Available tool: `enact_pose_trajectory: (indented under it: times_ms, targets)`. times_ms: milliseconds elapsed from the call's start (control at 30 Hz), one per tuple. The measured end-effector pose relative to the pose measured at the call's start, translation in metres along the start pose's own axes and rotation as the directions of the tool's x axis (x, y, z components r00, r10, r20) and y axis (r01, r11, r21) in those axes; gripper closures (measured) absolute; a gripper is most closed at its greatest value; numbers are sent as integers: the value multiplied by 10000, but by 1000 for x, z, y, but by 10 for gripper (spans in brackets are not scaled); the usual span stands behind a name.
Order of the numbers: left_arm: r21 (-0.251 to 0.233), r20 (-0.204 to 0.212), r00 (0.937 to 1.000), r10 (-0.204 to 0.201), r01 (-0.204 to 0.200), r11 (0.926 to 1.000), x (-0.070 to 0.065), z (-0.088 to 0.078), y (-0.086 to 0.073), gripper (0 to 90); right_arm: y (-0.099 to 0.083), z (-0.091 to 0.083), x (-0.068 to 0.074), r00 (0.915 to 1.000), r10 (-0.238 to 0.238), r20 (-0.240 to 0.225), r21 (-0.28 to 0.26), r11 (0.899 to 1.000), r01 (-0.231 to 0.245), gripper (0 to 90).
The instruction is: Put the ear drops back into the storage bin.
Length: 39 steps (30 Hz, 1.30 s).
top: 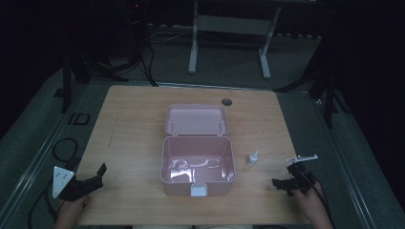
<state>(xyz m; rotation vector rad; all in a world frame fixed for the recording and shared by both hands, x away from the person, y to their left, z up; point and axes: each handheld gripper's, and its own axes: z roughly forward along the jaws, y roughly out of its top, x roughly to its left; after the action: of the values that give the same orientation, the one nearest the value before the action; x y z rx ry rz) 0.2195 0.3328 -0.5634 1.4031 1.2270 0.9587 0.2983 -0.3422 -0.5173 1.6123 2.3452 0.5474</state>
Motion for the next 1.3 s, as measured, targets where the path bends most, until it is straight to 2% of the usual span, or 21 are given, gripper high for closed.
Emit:
enact_pose_trajectory:
  times_ms: [67, 133, 233, 333, 367, 433, 533, 667, 733, 833, 867, 933, 1000, 1100, 1133, 1167, 1200, 1300]
  targets:
    - [10, 10, 10000, 4, -4, 10000, 0, 0, 0, 4, 3, -3, 1, 9983, -64, -586, 443, 9990, 90, 116]
    - [7, 21, 10000, 6, -6, 10000, 0, 0, 0, 4, 7, -4, 4, 9971, -329, -682, 778, 9962, 382, 117]
    - [-16, 32, 10000, 5, -5, 10000, 0, 0, 0, 4, 12, -6, 9, 9908, -973, -943, 1583, 9811, 1114, 117]
    - [-11, 42, 10000, -3, 3, 10000, 0, 0, 0, 4, 15, -6, 14, 9827, -1578, -966, 2420, 9540, 1769, 117]
    - [-11, 47, 10000, -3, 3, 10000, 0, 0, 0, 4, 16, -6, 15, 9785, -1775, -1054, 2713, 9415, 2000, 117]
    - [-14, 45, 10000, 0, 0, 10000, 0, 0, 0, 4, 16, -6, 16, 9741, -1890, -1241, 3055, 9267, 2188, 117]
    - [-24, 36, 10000, 13, -12, 10000, 0, 0, 0, 4, 16, -5, 19, 9663, -2086, -1506, 3591, 8992, 2501, 133]
    - [-11, 35, 10000, 5, -5, 10000, 0, 0, 0, 4, 15, -3, 21, 9577, -2151, -1912, 4330, 8572, 2789, 133]
    - [-17, 31, 10000, 16, -16, 10000, 0, 0, 0, 4, 16, -2, 21, 9545, -2252, -1957, 4521, 8430, 2916, 133]
    - [-26, 33, 10000, 0, 0, 10000, 0, 0, 0, 4, 18, -4, 22, 9494, -2388, -2042, 4574, 8342, 3082, 142]
    - [-24, 37, 10000, -6, 6, 10000, 0, 0, 0, 4, 18, -4, 21, 9435, -2567, -2093, 4557, 8281, 3264, 144]
    - [-23, 47, 10000, -6, 6, 10000, 0, 0, 0, 3, 19, -6, 21, 9345, -2827, -2162, 4468, 8224, 3522, 150]
    - [-22, 47, 10000, -6, 6, 10000, 0, 0, 0, 4, 21, -7, 19, 9329, -2787, -2281, 4503, 8194, 3548, 150]
    - [-19, 50, 10000, -5, 5, 10000, 0, 0, 0, 4, 22, -9, 18, 9242, -2892, -2497, 4587, 8052, 3759, 150]
    - [-21, 54, 10000, -7, 7, 10000, 0, 0, 0, 4, 22, -10, 19, 9164, -3096, -2538, 4580, 7960, 3958, 152]
    - [-19, 51, 10000, -7, 7, 10000, 0, 0, 0, 4, 22, -10, 19, 9024, -3416, -2626, 4550, 7809, 4280, 157]
    - [-20, 50, 10000, -6, 6, 10000, 0, 0, 0, 4, 21, -11, 20, 8966, -3469, -2751, 4620, 7702, 4397, 157]
    - [-17, 49, 10000, -3, 3, 10000, 0, 0, 0, 4, 22, -12, 20, 8742, -3774, -3055, 4515, 7509, 4819, 156]
